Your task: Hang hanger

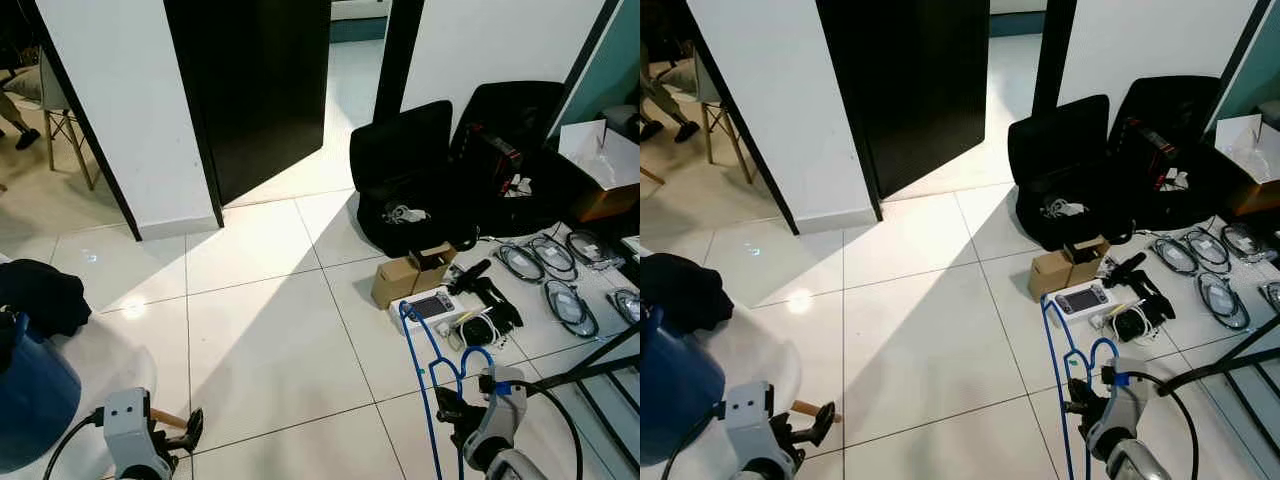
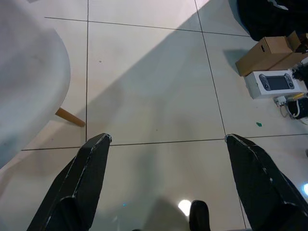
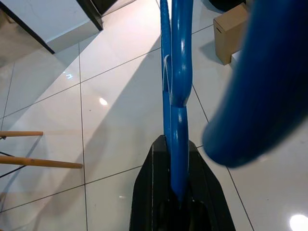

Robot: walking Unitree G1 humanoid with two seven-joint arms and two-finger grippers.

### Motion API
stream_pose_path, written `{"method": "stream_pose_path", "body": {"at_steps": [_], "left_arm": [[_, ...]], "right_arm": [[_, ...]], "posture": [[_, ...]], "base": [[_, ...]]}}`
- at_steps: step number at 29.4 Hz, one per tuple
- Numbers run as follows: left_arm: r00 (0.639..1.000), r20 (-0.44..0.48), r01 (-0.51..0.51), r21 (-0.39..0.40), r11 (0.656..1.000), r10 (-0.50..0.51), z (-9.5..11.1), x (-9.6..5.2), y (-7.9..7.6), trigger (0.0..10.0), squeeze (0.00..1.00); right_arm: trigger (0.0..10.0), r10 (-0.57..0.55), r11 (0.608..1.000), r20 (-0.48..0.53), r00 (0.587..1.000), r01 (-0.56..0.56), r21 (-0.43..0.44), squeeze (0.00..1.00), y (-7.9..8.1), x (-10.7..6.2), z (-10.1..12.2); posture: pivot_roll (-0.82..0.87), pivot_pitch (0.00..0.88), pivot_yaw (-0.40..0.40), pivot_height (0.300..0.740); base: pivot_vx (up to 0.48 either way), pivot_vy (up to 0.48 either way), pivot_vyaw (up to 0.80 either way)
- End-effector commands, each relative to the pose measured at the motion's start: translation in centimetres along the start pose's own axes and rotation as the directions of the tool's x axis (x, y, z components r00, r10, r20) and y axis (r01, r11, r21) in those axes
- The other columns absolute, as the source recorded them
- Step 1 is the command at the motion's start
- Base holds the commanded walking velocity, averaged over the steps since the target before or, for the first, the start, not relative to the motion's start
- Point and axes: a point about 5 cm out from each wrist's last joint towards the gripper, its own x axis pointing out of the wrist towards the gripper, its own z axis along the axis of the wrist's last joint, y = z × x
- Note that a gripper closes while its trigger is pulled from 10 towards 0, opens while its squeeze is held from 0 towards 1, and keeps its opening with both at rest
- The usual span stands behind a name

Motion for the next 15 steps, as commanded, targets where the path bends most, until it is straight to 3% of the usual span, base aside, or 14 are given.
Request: {"method": "stream_pose_path", "body": {"at_steps": [1,15], "left_arm": [[1.0,-0.016,-0.015,-0.007,1.0,0.014,-0.41,-0.22,0.55,10.0,0.0],[1.0,-0.009,-0.014,-0.018,1.0,0.014,-0.18,-0.11,0.89,10.0,0.0]], "right_arm": [[10.0,0.0,1.0,-0.003,1.0,0.0,-0.005,0.0,-0.14,-0.12,-0.16],[10.0,0.002,1.0,-0.004,1.0,-0.002,0.001,0.0,0.0,0.09,-0.3]], "posture": [[-0.05,0.119,-0.015,0.74],[-0.05,0.108,-0.008,0.74]], "base": [[0.0,0.0,0.0],[0.0,0.0,0.0]]}}
